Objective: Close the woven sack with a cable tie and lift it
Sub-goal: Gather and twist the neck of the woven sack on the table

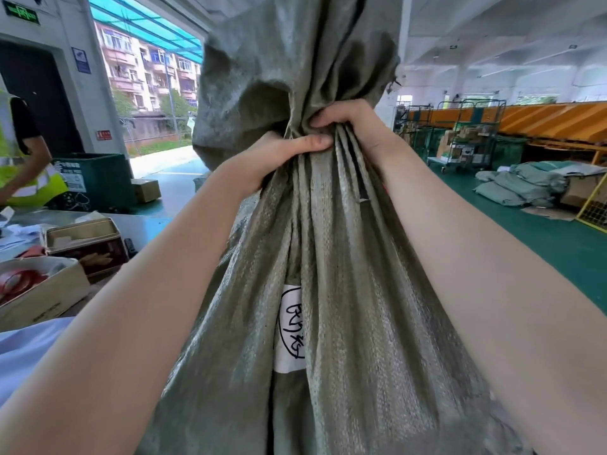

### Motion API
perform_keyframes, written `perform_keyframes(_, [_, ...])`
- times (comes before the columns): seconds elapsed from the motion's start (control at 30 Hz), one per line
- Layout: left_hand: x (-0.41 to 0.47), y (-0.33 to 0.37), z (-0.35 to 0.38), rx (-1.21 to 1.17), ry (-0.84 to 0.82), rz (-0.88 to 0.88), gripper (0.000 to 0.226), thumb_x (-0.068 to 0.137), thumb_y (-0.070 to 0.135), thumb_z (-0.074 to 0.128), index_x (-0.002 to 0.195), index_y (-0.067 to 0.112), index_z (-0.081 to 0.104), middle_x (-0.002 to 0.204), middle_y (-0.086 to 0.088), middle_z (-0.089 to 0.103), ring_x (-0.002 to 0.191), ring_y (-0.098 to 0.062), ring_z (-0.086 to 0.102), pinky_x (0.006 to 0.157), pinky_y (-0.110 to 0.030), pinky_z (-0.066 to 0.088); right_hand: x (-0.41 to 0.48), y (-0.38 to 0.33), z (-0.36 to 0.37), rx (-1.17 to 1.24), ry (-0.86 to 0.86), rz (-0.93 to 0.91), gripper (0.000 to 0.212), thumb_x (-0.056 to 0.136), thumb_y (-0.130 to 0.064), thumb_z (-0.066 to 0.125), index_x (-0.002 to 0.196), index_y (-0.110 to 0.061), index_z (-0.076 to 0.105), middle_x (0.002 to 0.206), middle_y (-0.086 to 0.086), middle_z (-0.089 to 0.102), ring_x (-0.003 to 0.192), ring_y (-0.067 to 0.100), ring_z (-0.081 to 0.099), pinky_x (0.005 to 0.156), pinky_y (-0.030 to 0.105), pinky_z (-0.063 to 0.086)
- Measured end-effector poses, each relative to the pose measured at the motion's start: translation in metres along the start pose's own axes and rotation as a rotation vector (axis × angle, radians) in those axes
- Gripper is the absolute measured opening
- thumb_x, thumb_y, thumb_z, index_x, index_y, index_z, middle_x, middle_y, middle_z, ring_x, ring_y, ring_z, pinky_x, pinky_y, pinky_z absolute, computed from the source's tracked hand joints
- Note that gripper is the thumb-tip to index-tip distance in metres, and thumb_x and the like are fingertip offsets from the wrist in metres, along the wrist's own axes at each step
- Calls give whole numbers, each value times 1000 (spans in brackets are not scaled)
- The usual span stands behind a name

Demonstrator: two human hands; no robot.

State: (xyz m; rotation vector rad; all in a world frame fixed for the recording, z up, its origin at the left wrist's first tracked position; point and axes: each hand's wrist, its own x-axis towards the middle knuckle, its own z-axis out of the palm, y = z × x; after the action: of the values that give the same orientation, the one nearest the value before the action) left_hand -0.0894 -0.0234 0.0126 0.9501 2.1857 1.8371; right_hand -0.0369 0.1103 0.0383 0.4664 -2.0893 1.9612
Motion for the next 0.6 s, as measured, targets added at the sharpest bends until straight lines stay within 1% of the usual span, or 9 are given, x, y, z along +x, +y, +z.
perform_keyframes(0.07, [-1, -1, 3, 4, 60, 37, 27, 62, 23, 77, 86, 23, 66, 80, 7, 73, 73, -6, 69, 75, -26, 53, 3, -3, 3, -260, 20, -79, 19, 62, -4, 59, 78, -12, 65, 83, 10, 61, 66, 7, 60, 64, 17, 51])
perform_keyframes(0.13, [0, -4, 2, 41, 128, 55, 48, 52, 24, 73, 99, 22, 66, 90, 4, 70, 79, -8, 66, 76, -26, 52, 2, -12, 7, -499, -13, -132, 16, 65, 0, 62, 76, -11, 63, 77, 5, 58, 55, -4, 54, 57, 11, 47])
perform_keyframes(0.2, [-3, -10, 2, 25, 177, 52, 52, 52, 22, 67, 104, 19, 63, 90, 6, 66, 80, -7, 62, 71, -23, 50, 6, -18, 4, -601, -107, -43, 34, 59, -7, 66, 93, -4, 69, 90, 9, 68, 76, 4, 65, 74, 21, 54])
perform_keyframes(0.27, [-7, -15, 2, -83, 192, 71, 24, 55, 13, 58, 77, 19, 62, 67, 11, 64, 63, -1, 59, 58, -16, 47, 6, -20, -5, -534, -212, 89, 57, 50, -15, 67, 104, 1, 64, 112, 24, 65, 94, 27, 63, 86, 45, 52])
perform_keyframes(0.3, [-9, -16, 3, -151, 210, 74, 14, 55, 9, 52, 61, 20, 58, 52, 13, 59, 50, 1, 55, 50, -13, 45, 6, -20, -12, -436, -240, 111, 55, 49, -16, 63, 103, -2, 61, 110, 27, 62, 88, 28, 59, 80, 49, 50])
perform_keyframes(0.37, [-7, -19, 0, -244, 290, 95, 16, 52, 4, 42, 48, 18, 48, 39, 13, 50, 36, 1, 48, 44, -10, 41, 3, -21, -26, -164, -253, 104, 40, 51, -13, 49, 91, -12, 57, 89, 8, 63, 77, 18, 56, 69, 33, 48])
perform_keyframes(0.47, [-2, -19, -4, -274, 392, 103, 13, 47, 3, 36, 42, 15, 39, 29, 11, 43, 37, -1, 43, 44, -13, 37, 6, -11, -34, -30, 40, 123, 26, 59, -10, 42, 69, -19, 64, 70, -5, 64, 68, 15, 60, 64, 22, 45])
perform_keyframes(0.53, [-5, -16, -5, -152, 390, 44, 15, 56, 9, 40, 43, 17, 40, 23, 10, 42, 40, 1, 41, 38, -8, 34, 21, 1, -32, -306, 364, 154, 10, 76, -16, 48, 74, -15, 58, 68, -1, 57, 60, 16, 52, 55, 19, 37])
perform_keyframes(0.6, [-4, -20, -8, -42, 343, -21, 28, 80, 15, 46, 53, 19, 40, 33, 7, 49, 51, -2, 38, 33, -4, 33, 30, 7, -25, -550, 451, 254, 18, 81, -31, 55, 90, -15, 56, 70, 0, 53, 62, 17, 49, 50, 18, 35])
